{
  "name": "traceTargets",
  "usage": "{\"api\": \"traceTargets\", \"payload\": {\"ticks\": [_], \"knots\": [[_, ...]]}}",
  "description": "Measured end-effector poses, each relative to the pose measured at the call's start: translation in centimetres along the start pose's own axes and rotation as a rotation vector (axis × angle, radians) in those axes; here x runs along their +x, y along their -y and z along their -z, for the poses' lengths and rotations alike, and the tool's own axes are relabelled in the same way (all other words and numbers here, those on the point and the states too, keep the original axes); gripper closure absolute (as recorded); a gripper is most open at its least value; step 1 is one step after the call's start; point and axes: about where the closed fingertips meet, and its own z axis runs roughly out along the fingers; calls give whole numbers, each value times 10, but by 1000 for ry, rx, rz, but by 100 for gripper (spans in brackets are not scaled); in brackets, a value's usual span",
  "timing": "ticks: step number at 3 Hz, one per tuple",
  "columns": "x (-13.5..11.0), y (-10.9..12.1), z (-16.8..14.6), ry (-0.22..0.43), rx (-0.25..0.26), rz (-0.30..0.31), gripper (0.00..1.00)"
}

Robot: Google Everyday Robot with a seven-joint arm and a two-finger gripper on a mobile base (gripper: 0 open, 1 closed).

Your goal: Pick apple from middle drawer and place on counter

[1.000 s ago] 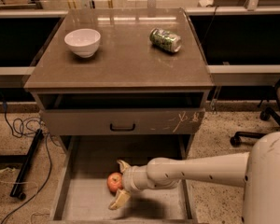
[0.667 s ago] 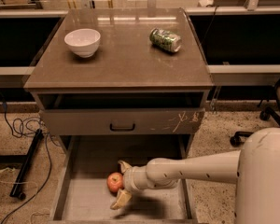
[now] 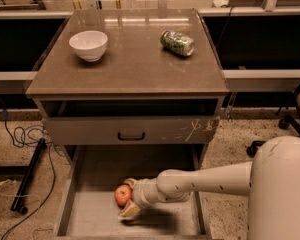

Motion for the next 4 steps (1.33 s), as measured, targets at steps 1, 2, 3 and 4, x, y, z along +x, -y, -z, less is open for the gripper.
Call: {"api": "traceTargets", "payload": {"ticks": [1,2,3,4], "knots": [[0,0,0,0,0,0,50],[0,0,0,0,0,0,73],[0,0,0,0,0,0,96],[-5,1,1,3,-15,4,100]]}}
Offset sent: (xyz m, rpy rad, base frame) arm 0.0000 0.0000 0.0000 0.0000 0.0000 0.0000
